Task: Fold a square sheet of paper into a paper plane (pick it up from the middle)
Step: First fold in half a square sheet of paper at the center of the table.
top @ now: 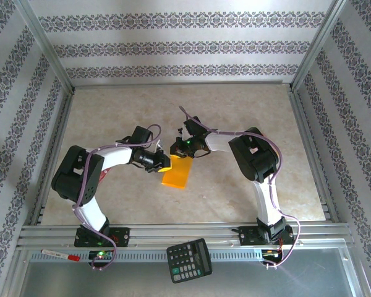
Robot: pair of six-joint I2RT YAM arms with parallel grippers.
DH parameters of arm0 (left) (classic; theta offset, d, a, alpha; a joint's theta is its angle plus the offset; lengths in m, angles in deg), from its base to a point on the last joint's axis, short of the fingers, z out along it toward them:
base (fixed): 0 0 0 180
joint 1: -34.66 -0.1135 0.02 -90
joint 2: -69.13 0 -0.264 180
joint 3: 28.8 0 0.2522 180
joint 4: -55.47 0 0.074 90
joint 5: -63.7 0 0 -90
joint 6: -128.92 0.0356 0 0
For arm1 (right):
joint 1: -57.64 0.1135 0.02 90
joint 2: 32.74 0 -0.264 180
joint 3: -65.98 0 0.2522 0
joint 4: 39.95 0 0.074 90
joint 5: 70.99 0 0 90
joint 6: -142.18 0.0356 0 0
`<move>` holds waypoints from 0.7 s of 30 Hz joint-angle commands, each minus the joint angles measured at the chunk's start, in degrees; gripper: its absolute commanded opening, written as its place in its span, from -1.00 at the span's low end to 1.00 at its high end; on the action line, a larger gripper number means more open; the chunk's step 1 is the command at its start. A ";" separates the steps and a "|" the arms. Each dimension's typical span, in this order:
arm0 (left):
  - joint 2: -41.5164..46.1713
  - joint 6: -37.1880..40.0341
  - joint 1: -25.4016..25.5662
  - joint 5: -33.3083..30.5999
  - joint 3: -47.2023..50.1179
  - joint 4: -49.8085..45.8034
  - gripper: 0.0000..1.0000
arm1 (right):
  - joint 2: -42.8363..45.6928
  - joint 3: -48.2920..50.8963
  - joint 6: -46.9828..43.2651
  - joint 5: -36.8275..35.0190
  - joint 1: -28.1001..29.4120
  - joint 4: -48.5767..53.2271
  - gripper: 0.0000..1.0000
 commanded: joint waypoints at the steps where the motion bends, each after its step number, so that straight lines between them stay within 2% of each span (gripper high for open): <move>1: -1.02 -1.63 -1.09 -1.40 -2.05 0.77 -0.88 | -1.41 2.40 -1.27 -2.43 -0.43 3.73 -1.00; 5: -3.42 -1.03 -1.49 -2.83 -4.48 0.43 -1.00 | -1.39 2.52 -1.17 -2.41 -0.48 3.56 -1.00; 15: -10.07 0.50 -1.59 -4.17 -7.39 0.55 -1.00 | -1.84 2.68 -0.73 -2.54 -0.52 3.12 -1.00; 21: -9.49 1.49 -1.54 -4.03 -3.90 0.12 -1.00 | -1.99 3.20 -0.39 -3.20 -0.63 3.17 -1.00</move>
